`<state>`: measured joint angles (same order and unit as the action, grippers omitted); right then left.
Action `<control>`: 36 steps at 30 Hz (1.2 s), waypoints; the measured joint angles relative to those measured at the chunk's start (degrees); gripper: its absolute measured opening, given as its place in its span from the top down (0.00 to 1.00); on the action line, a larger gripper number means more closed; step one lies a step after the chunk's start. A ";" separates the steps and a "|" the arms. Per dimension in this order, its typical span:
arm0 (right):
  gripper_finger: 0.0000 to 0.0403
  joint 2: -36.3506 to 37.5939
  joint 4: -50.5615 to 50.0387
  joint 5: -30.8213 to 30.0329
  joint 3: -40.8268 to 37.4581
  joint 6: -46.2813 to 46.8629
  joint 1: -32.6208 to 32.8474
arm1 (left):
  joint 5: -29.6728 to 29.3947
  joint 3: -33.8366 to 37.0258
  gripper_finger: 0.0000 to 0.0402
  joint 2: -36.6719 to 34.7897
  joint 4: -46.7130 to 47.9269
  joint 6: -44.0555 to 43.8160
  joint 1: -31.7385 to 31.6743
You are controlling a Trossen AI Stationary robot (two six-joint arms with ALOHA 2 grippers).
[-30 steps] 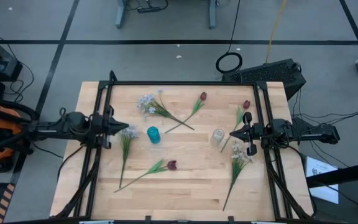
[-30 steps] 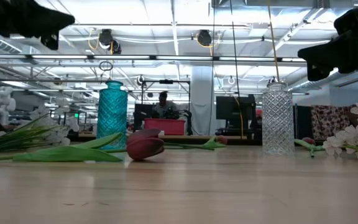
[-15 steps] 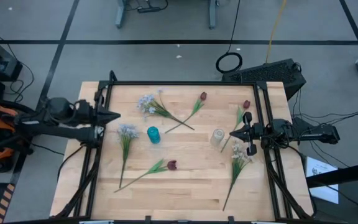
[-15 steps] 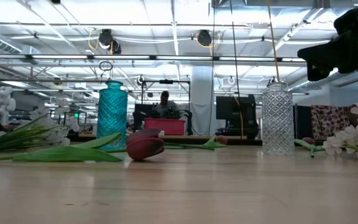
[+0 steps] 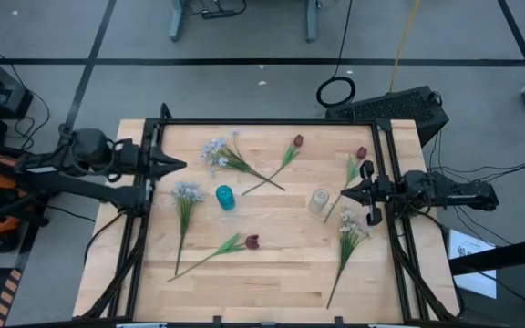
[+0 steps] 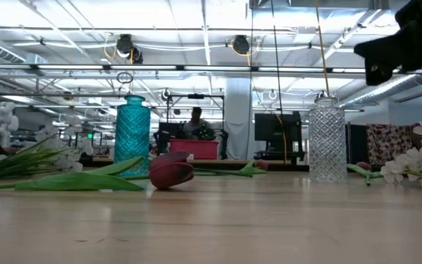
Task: Sort flowers into vase by color
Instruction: Move the left white daisies to the bottom right of the table
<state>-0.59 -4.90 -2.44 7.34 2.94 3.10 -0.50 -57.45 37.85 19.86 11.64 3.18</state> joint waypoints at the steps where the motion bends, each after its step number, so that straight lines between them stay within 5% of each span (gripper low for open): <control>1: 1.00 -0.33 -2.61 -0.94 1.91 1.26 -0.01 | -0.06 0.00 0.95 0.55 -0.04 0.42 0.00; 6: 1.00 -4.02 -11.95 -3.49 12.24 6.70 -0.01 | -0.19 0.00 0.95 2.40 -1.12 1.33 0.02; 20: 1.00 -22.13 -14.52 -3.80 38.54 1.78 -0.01 | -0.41 -0.02 0.95 2.76 -4.91 0.87 0.00; 36: 1.00 -36.72 -13.71 -3.78 45.14 -0.66 0.01 | -0.41 -0.02 0.94 2.94 -4.74 0.70 0.01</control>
<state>-37.31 -18.61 -6.22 52.49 2.28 3.11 -0.91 -57.47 40.79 15.12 12.34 3.19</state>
